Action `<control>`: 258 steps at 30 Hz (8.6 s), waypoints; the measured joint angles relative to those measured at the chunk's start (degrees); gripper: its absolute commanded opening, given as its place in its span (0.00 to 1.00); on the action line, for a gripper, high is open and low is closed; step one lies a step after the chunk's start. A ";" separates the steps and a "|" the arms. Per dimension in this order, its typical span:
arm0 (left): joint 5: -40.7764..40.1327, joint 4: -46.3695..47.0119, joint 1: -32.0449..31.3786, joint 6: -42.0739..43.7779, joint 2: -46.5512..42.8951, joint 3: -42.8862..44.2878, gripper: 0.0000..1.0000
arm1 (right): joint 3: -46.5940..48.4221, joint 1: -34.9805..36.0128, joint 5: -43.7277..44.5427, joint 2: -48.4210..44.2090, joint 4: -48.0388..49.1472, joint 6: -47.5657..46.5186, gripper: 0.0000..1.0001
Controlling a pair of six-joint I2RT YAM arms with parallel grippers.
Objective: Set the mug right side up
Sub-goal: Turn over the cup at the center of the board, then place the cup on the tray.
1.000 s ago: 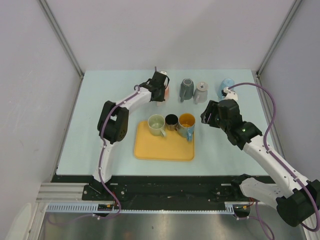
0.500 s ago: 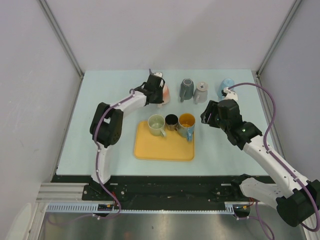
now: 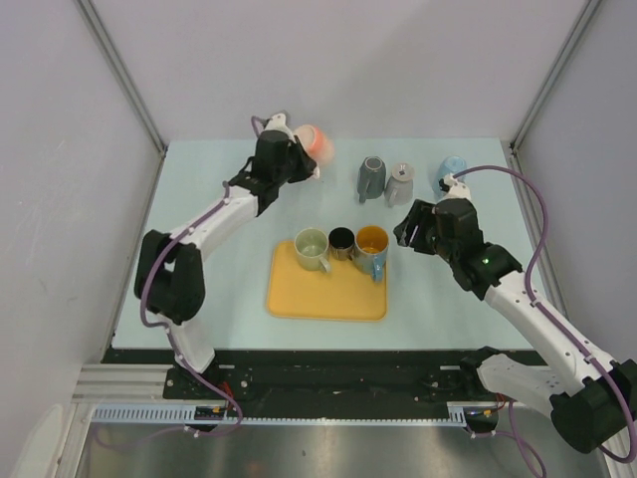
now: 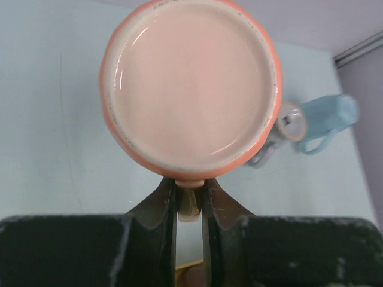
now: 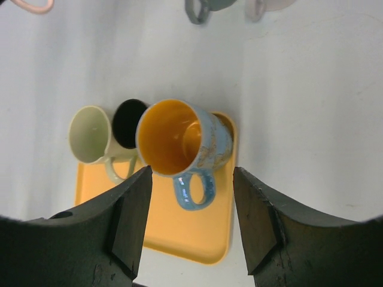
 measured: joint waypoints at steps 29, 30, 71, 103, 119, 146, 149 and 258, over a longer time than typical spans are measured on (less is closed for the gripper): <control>32.00 40.35 -8.15 -38.18 -42.75 -38.01 0.00 | -0.39 -0.35 -54.03 4.83 46.34 26.32 0.75; 31.93 40.26 -8.44 -37.94 -43.30 -38.42 0.00 | -0.42 0.42 -54.01 4.90 46.95 26.73 0.75; 24.39 36.94 -12.59 -33.29 -47.15 -41.13 0.30 | -0.48 6.38 -53.02 10.19 58.31 30.95 0.00; 1.03 -4.48 1.36 -16.74 -77.90 -44.39 0.99 | 23.21 32.30 -10.16 22.14 -5.44 -3.78 0.00; 0.04 -9.81 1.36 -16.26 -81.85 -47.28 0.99 | 23.34 37.16 -4.39 38.58 -9.68 -5.35 0.00; -0.55 -10.19 1.36 -16.24 -75.78 -49.46 0.98 | 17.35 36.24 0.61 33.46 -18.67 -7.39 0.00; -3.30 -9.86 1.42 -15.91 -75.63 -50.18 0.98 | 15.39 35.26 0.63 31.21 -20.11 -7.39 0.00; -3.85 -6.36 1.73 -14.34 -69.09 -51.80 0.98 | 41.99 32.96 -2.19 60.13 -18.93 -11.47 0.41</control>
